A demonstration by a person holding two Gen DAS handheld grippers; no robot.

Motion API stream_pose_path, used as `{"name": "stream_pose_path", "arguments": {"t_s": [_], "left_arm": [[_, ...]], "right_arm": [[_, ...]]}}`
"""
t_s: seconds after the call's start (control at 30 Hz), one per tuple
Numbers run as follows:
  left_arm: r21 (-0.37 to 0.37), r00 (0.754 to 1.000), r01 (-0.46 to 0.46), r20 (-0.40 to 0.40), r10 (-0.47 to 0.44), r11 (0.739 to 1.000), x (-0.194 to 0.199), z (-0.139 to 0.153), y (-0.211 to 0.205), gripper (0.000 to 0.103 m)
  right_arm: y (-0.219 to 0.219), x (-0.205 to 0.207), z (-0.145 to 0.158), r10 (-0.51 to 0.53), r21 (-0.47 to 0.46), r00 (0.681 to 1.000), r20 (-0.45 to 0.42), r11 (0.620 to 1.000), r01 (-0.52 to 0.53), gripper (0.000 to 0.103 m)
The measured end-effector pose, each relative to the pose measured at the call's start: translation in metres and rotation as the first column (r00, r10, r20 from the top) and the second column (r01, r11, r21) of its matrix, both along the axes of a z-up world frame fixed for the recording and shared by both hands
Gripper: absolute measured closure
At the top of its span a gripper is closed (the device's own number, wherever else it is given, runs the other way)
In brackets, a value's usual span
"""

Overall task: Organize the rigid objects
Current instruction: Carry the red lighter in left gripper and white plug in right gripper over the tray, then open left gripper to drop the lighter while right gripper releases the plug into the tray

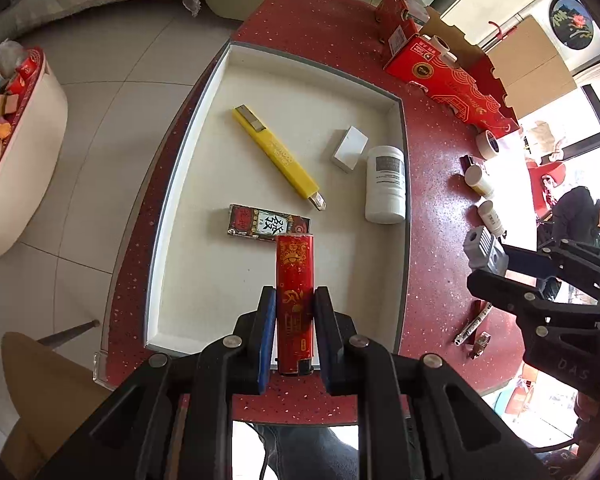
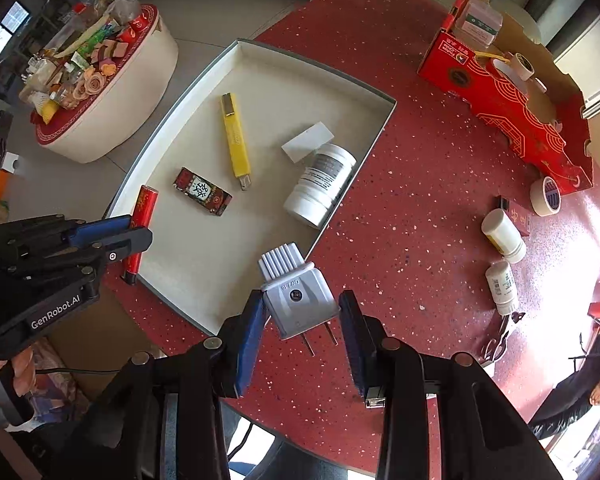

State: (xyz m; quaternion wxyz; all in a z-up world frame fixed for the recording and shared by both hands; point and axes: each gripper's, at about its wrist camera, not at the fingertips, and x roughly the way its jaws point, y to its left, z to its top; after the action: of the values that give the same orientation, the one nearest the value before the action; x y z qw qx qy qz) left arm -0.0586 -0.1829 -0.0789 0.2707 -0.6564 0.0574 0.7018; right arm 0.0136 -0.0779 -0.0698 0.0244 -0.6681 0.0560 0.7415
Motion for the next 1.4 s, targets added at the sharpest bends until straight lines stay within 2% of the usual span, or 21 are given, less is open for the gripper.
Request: {"name": "stream_pose_path", "arguments": {"t_s": [0.37, 0.57, 0.97, 1.17, 1.4], "left_arm": [[0.0, 1.0, -0.013, -0.022, 0.013, 1.0, -0.019, 0.002, 0.012, 0.083], [-0.078, 0.999, -0.032, -0.045, 0.029, 0.996, -0.033, -0.006, 0.029, 0.083], [-0.116, 0.996, -0.046, -0.086, 0.036, 0.992, -0.075, -0.011, 0.061, 0.083], [-0.135, 0.995, -0.06, -0.087, 0.048, 0.989, -0.093, -0.02, 0.074, 0.083], [-0.172, 0.996, -0.066, -0.066, 0.056, 0.983, -0.104, -0.037, 0.081, 0.083]], "right_arm": [[-0.013, -0.025, -0.004, 0.029, -0.03, 1.0, 0.0, 0.999, -0.029, 0.064], [0.003, -0.044, -0.009, -0.06, -0.039, 0.998, 0.004, 0.997, 0.06, 0.064], [0.029, -0.099, -0.008, -0.129, -0.05, 0.991, -0.025, 0.991, 0.127, 0.064], [0.036, -0.121, -0.018, -0.15, -0.061, 0.989, -0.014, 0.987, 0.149, 0.064], [0.043, -0.141, -0.044, -0.171, -0.071, 0.985, 0.029, 0.982, 0.173, 0.064]]}}
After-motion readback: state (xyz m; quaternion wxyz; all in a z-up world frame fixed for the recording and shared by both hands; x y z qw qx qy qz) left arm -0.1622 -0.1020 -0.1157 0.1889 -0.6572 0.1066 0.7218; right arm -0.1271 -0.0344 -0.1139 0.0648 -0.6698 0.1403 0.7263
